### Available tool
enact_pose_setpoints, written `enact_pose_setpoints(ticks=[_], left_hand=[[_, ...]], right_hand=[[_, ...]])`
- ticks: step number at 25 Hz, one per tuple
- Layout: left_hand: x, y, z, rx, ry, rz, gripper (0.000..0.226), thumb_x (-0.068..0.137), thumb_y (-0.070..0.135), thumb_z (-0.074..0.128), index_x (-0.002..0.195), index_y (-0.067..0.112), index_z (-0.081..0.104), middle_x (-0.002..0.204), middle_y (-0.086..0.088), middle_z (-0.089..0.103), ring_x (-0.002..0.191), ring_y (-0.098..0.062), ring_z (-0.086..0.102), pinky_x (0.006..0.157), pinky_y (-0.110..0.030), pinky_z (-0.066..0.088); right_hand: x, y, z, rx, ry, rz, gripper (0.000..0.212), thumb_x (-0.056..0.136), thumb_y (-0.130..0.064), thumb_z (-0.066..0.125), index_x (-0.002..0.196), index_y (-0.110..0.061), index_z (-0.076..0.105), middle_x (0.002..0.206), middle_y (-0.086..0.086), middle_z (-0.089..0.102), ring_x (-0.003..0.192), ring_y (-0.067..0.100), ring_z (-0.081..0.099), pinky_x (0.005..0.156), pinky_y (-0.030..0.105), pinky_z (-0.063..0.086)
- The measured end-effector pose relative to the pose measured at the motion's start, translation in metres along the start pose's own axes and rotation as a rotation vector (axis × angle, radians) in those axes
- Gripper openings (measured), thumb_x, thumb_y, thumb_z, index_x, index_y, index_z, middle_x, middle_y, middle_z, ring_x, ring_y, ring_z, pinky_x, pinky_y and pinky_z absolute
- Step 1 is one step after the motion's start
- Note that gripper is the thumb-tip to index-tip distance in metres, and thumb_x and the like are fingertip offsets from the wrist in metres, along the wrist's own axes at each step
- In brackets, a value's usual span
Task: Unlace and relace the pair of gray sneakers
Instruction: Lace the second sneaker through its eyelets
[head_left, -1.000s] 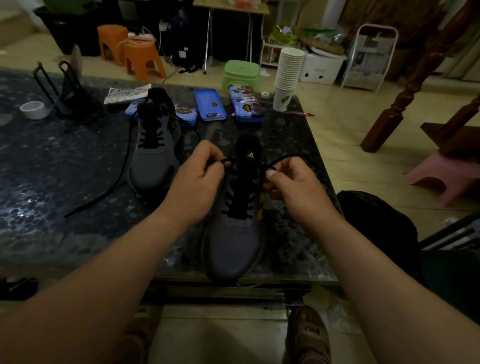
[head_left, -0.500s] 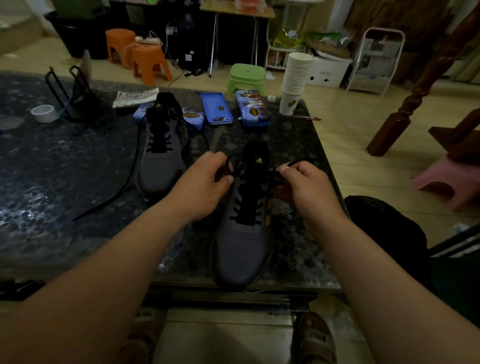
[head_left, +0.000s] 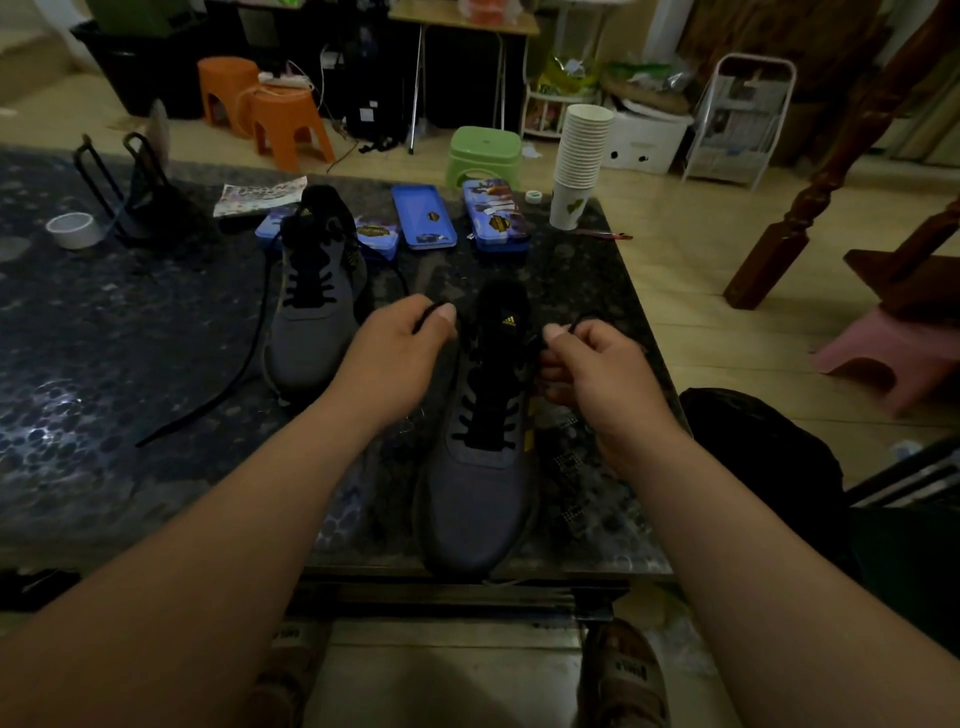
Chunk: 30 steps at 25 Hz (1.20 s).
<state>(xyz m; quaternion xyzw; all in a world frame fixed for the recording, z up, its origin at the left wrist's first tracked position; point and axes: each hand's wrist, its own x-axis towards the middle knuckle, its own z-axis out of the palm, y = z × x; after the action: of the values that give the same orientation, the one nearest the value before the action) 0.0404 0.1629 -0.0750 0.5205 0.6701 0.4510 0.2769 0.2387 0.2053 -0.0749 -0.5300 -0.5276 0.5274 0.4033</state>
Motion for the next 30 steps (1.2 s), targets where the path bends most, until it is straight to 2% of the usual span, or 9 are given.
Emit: enact_pose_setpoints(ticks=[3,6,10,14,21,23,25,28,30], left_hand=[[0.0,0.004,0.0,-0.124,-0.059,-0.051,0.028,0.104,0.042,0.057,0.097,0.016,0.065,0.084,-0.008,0.067,0.068,-0.012,0.057,0.067,-0.033,0.046],[0.001,0.003,0.005,-0.088,-0.035,-0.038,0.022,0.101,0.041,0.063,0.092,0.021,0.066,0.078,-0.002,0.068,0.064,-0.007,0.06,0.065,-0.031,0.048],[0.003,0.008,0.013,-0.216,-0.027,-0.148,0.023,0.099,0.035,0.068,0.092,0.013,0.064,0.073,-0.005,0.062,0.06,-0.011,0.055,0.053,-0.025,0.042],[0.004,0.011,0.009,-0.313,-0.157,-0.244,0.017,0.095,0.024,0.073,0.085,0.018,0.06,0.065,-0.002,0.052,0.059,-0.013,0.046,0.041,-0.021,0.031],[0.002,0.011,-0.004,-0.182,-0.277,-0.052,0.007,0.096,0.017,0.072,0.09,0.017,0.068,0.075,-0.003,0.055,0.065,-0.008,0.047,0.055,-0.014,0.039],[0.004,0.008,-0.006,-0.189,-0.257,-0.064,0.004,0.098,0.015,0.068,0.095,0.017,0.067,0.078,0.0,0.058,0.064,-0.006,0.049,0.055,-0.014,0.04],[0.007,0.003,-0.007,-0.147,-0.203,-0.082,0.004,0.1,0.015,0.066,0.1,0.019,0.066,0.08,-0.002,0.06,0.064,-0.01,0.049,0.055,-0.021,0.041],[0.013,-0.001,-0.007,-0.164,-0.055,-0.091,0.015,0.1,0.009,0.059,0.095,0.021,0.067,0.077,-0.002,0.06,0.061,-0.014,0.047,0.055,-0.029,0.038],[0.01,0.0,-0.004,-0.139,0.025,-0.058,0.015,0.099,0.008,0.056,0.095,0.02,0.064,0.082,-0.005,0.057,0.067,-0.016,0.05,0.061,-0.034,0.044]], right_hand=[[-0.001,-0.002,0.001,0.032,-0.008,-0.031,0.017,0.101,-0.025,0.065,0.092,-0.01,0.065,0.086,0.006,0.068,0.078,0.016,0.064,0.072,0.03,0.057],[-0.002,-0.001,0.001,-0.018,-0.008,-0.024,0.018,0.099,-0.024,0.068,0.094,-0.006,0.069,0.085,0.005,0.069,0.078,0.015,0.064,0.073,0.032,0.056],[-0.005,-0.001,0.002,-0.022,-0.007,-0.02,0.019,0.1,-0.021,0.067,0.094,-0.003,0.069,0.086,0.007,0.068,0.076,0.014,0.063,0.072,0.03,0.056],[-0.004,-0.002,0.003,0.01,-0.01,0.001,0.017,0.1,-0.02,0.067,0.088,-0.007,0.064,0.081,0.008,0.062,0.073,0.016,0.059,0.07,0.031,0.054],[-0.001,-0.001,0.002,0.055,-0.001,0.022,0.015,0.1,-0.019,0.066,0.091,-0.01,0.059,0.086,0.013,0.065,0.078,0.022,0.062,0.07,0.034,0.054],[0.002,0.0,0.001,0.055,0.014,0.032,0.019,0.101,-0.02,0.065,0.086,-0.012,0.056,0.092,0.017,0.072,0.082,0.026,0.069,0.074,0.036,0.058],[0.004,0.0,-0.001,0.053,0.034,0.029,0.018,0.103,-0.022,0.062,0.09,-0.012,0.056,0.1,0.018,0.076,0.089,0.03,0.076,0.076,0.039,0.062],[0.005,0.0,-0.001,0.062,0.048,-0.003,0.018,0.106,-0.024,0.057,0.093,-0.012,0.052,0.097,0.015,0.077,0.09,0.029,0.077,0.078,0.043,0.063],[0.005,-0.001,0.0,0.052,0.059,-0.026,0.018,0.107,-0.026,0.055,0.093,-0.015,0.052,0.097,0.012,0.077,0.09,0.027,0.077,0.079,0.043,0.063]])
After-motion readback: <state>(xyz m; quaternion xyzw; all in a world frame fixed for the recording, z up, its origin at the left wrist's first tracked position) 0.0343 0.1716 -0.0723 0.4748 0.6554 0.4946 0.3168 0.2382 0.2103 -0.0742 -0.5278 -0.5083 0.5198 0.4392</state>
